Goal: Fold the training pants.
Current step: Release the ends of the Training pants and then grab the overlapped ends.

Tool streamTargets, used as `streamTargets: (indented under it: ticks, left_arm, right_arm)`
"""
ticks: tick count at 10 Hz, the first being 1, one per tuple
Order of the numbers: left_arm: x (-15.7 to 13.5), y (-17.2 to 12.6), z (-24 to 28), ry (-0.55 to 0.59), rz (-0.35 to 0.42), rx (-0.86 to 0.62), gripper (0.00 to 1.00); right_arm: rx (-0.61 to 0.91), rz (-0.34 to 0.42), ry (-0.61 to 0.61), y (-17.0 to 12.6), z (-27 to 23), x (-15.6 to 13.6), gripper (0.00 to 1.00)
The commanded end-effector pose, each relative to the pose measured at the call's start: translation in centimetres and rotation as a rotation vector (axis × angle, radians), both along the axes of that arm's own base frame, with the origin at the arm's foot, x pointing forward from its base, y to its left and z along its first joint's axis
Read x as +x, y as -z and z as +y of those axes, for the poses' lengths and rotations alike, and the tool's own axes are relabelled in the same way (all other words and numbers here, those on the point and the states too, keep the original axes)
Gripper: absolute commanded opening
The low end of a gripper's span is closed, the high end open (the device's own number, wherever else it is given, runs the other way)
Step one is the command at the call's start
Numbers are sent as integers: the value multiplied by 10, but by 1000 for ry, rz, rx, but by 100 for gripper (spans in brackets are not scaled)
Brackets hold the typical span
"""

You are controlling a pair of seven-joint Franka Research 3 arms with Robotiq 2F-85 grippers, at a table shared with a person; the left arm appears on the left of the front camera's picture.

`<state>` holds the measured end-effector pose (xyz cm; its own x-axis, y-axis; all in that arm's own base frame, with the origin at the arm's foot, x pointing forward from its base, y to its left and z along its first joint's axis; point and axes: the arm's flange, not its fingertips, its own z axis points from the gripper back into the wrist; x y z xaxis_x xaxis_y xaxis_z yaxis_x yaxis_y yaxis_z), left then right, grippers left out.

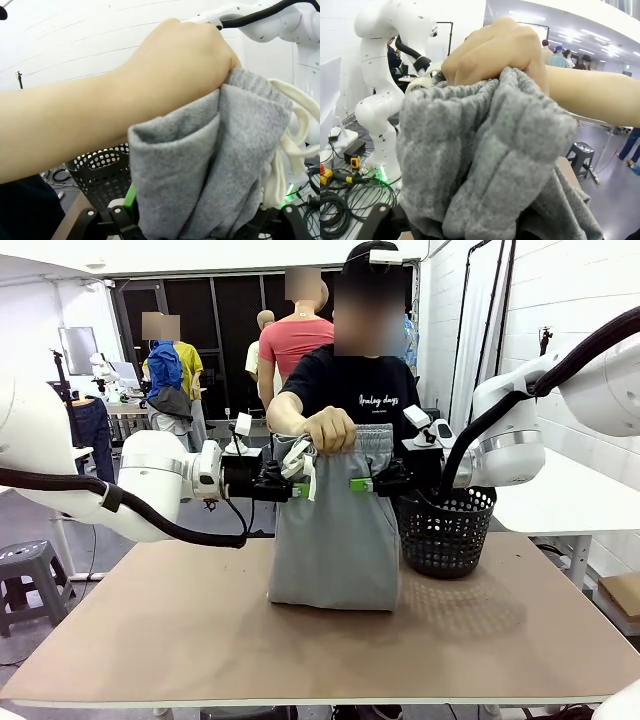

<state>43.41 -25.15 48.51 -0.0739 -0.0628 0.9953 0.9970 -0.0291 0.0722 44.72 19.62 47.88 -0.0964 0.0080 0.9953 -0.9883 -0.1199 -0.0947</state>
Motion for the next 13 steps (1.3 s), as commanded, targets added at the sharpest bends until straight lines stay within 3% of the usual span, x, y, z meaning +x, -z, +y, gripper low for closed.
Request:
streamTargets:
  ticks: [1, 3, 4, 5, 9, 11, 13]
  left_arm:
    - [4, -2, -1, -48, 18, -19, 62]
    - [4, -3, 2, -59, 37, -67, 24]
    - [4, -3, 3, -61, 33, -59, 5]
    - [5, -3, 3, -60, 37, -49, 0]
    - [9, 2, 4, -41, 63, -51, 0]
    - [11, 2, 7, -47, 25, -101, 0]
    - [7, 5, 4, -42, 45, -39, 0]
  right_arm:
    - [-7, 30, -13, -4, 2, 4, 51]
    - [-28, 46, -20, -2, 2, 5, 11]
    - [-33, 54, -22, -1, 1, 5, 0]
    - [-31, 59, -27, -2, 0, 5, 0]
    - [-30, 70, -58, -3, -1, 6, 0]
    - [-29, 64, -60, -4, 3, 10, 0]
    - [-30, 53, -30, 4, -2, -1, 0]
